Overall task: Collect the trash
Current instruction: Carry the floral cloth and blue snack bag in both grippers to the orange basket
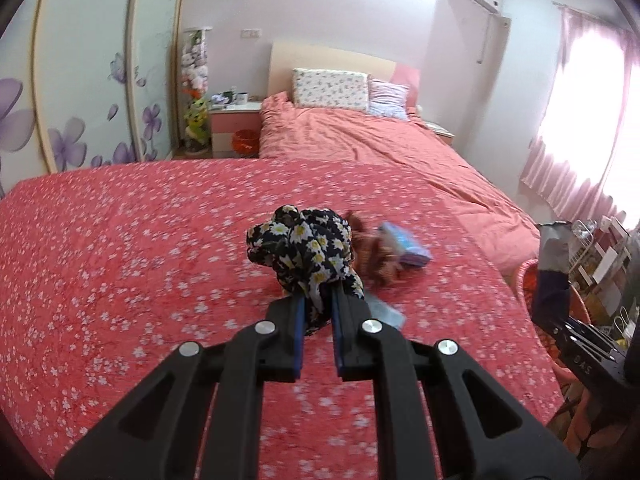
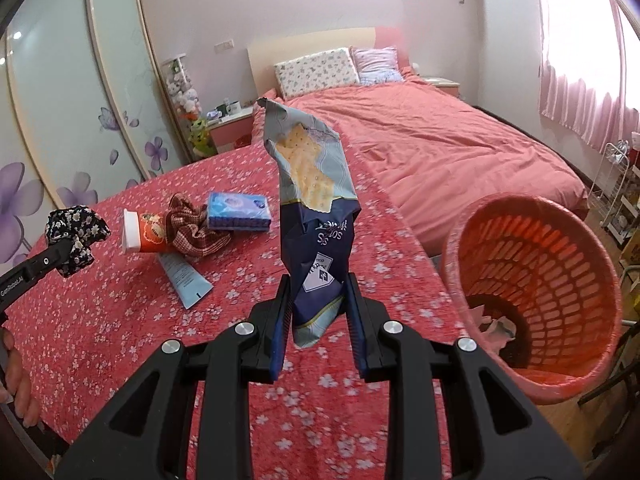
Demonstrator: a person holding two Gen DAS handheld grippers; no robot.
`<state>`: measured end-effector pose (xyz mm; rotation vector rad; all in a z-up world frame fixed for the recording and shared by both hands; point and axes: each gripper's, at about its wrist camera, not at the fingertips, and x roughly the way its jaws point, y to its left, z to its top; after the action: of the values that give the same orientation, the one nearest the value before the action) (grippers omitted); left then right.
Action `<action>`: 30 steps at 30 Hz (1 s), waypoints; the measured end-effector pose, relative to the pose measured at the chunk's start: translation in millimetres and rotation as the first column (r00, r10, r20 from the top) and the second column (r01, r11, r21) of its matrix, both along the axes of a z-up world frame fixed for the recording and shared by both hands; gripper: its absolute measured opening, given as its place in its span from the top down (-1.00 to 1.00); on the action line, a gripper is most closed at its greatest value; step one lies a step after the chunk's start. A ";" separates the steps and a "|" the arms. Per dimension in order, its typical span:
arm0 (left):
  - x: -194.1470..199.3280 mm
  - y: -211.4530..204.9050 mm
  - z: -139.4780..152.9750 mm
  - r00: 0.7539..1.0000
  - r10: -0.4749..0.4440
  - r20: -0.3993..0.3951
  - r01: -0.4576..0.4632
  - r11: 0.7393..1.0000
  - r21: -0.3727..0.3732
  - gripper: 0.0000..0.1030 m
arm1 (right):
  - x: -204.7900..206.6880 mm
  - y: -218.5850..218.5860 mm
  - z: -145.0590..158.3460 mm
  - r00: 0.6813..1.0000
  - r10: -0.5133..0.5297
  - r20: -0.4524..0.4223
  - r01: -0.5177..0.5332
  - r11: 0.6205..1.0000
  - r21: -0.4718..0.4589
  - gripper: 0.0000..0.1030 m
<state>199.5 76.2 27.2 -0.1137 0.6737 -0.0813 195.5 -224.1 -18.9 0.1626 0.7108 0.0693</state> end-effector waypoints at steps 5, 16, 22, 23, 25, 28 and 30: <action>-5.8 -28.8 6.8 0.998 -0.058 0.013 0.058 0.998 -0.003 0.77 | -7.7 -12.8 4.2 1.000 -0.025 0.017 0.025 1.000 0.003 0.48; -10.9 -79.1 6.2 0.987 -0.162 0.019 0.162 0.987 0.009 0.77 | -22.7 -43.0 4.8 0.995 -0.088 0.036 0.087 0.996 0.019 0.48; -7.8 -104.6 2.2 0.978 -0.210 0.009 0.210 0.978 0.002 0.77 | -29.2 -62.1 4.9 0.991 -0.128 0.043 0.127 0.991 0.030 0.48; -7.1 -110.6 1.6 0.976 -0.220 0.007 0.220 0.976 0.000 0.77 | -30.4 -66.2 4.9 0.990 -0.136 0.045 0.135 0.990 0.032 0.48; -5.6 -120.8 0.3 0.972 -0.235 0.005 0.235 0.972 0.000 0.77 | -31.8 -73.1 4.3 0.988 -0.149 0.047 0.148 0.988 0.037 0.48; -5.2 -138.3 -2.7 0.965 -0.263 0.002 0.263 0.965 -0.003 0.77 | -34.7 -85.1 3.6 0.983 -0.175 0.051 0.173 0.984 0.041 0.48; -4.0 -150.5 -3.9 0.959 -0.282 0.000 0.282 0.959 -0.005 0.77 | -37.4 -94.4 3.8 0.980 -0.191 0.055 0.189 0.981 0.042 0.48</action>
<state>195.5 -74.3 23.3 -0.0211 0.6871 -0.3577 158.1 -318.4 -15.1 0.2615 0.6326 -0.0959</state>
